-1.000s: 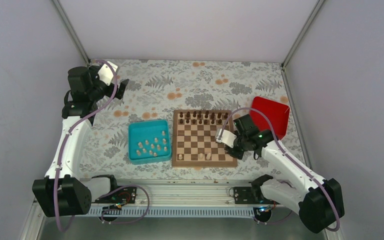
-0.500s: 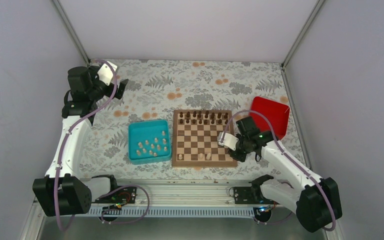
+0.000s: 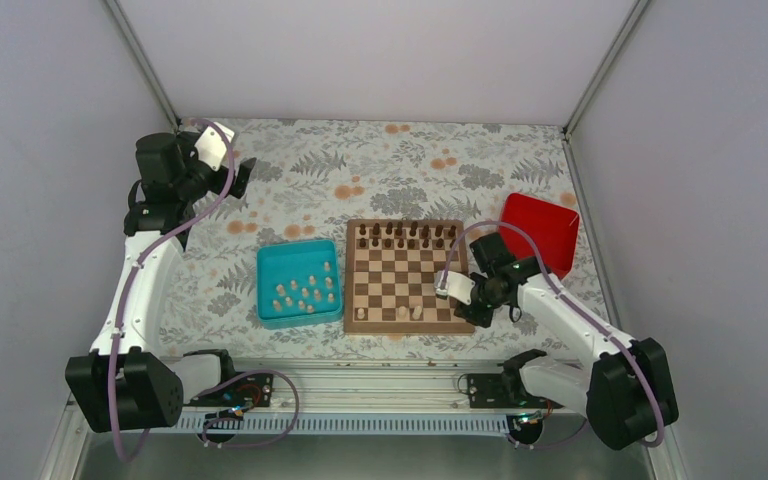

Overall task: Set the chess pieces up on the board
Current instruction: Place the chess piece on the chessboard, then pick up the chess piece from the storage box, then place the chess piece on the chessboard, then pick up the chess piece from the storage box.

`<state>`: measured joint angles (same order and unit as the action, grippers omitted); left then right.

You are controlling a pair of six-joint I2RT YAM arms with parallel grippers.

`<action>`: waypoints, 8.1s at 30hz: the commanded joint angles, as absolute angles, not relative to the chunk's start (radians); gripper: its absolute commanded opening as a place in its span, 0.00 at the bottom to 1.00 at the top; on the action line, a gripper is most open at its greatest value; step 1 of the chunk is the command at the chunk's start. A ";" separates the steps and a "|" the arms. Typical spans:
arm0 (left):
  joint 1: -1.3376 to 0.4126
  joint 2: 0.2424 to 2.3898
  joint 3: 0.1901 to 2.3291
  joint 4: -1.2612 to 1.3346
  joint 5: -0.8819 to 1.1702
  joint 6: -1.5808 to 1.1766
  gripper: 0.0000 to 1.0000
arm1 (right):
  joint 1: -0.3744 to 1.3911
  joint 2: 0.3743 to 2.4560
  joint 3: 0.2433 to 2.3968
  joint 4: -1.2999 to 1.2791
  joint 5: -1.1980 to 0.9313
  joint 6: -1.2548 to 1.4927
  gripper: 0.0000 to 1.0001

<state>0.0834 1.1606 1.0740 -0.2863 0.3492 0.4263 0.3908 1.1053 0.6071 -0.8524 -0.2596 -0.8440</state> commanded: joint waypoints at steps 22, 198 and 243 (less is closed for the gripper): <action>0.092 1.169 1.091 -0.289 0.354 0.429 1.00 | 0.390 1.096 0.890 -0.991 -0.338 -0.842 0.48; 0.095 1.171 1.068 -0.279 0.367 0.422 1.00 | 0.877 1.594 1.058 -0.835 -0.323 -0.672 0.08; 0.094 1.146 1.074 -0.279 0.379 0.420 1.00 | 1.034 1.959 1.729 -0.847 -0.193 -0.642 0.52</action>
